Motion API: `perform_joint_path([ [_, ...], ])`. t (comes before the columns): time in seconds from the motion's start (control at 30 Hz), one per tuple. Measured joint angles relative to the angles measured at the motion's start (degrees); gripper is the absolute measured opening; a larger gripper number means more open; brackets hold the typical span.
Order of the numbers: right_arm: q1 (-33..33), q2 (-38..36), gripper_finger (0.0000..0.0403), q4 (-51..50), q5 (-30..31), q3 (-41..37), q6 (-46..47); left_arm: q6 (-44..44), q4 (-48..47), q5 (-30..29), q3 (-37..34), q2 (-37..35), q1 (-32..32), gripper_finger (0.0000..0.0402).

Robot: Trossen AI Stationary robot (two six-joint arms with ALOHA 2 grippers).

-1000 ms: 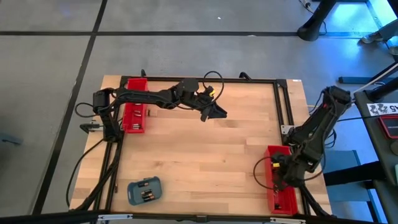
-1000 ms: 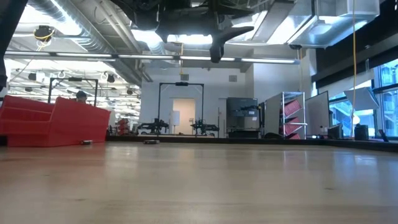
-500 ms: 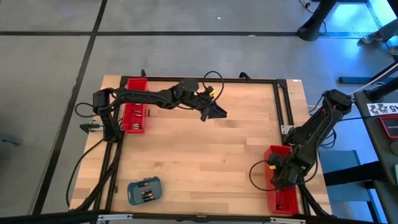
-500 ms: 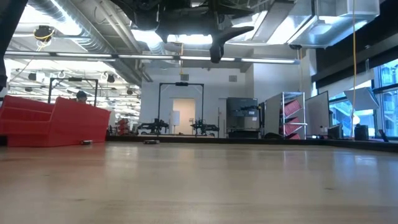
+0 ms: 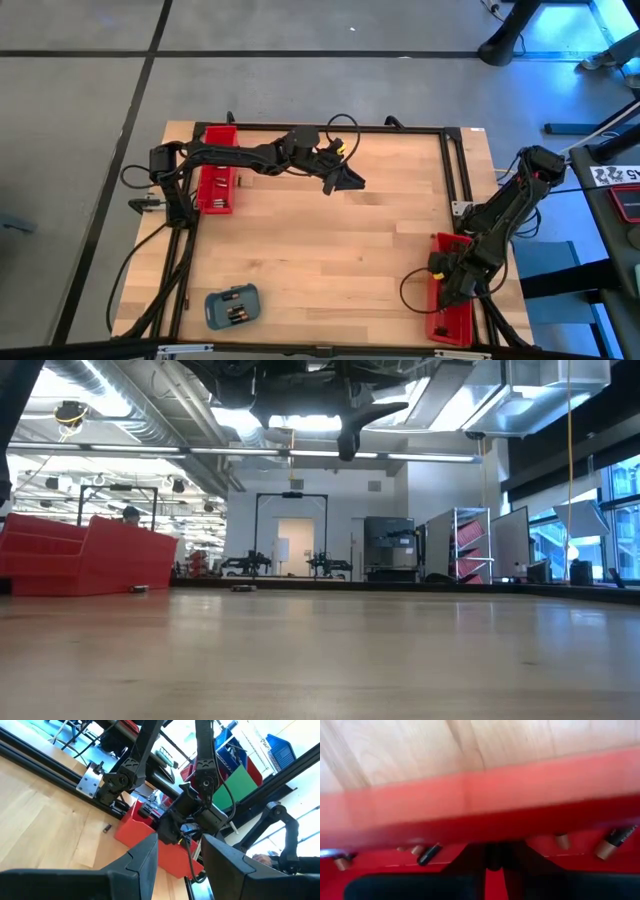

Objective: Sort batteries
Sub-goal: Put the small black battery into the bottom red bin

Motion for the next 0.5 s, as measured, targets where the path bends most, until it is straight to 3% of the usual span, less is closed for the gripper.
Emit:
perform_joint_path([
  [0.3, 0.00, -0.03, 0.0040, -0.35, -0.92, 1.45, -1.68, -0.18, 0.33, -0.03, 0.00, 0.00, 0.00, 0.0141],
  [0.5, 0.00, -0.04, 0.0041, -0.29, 1.79, 0.26, -3.50, -0.18, 0.27, -0.03, 0.00, 0.00, 0.00, 0.0141],
])
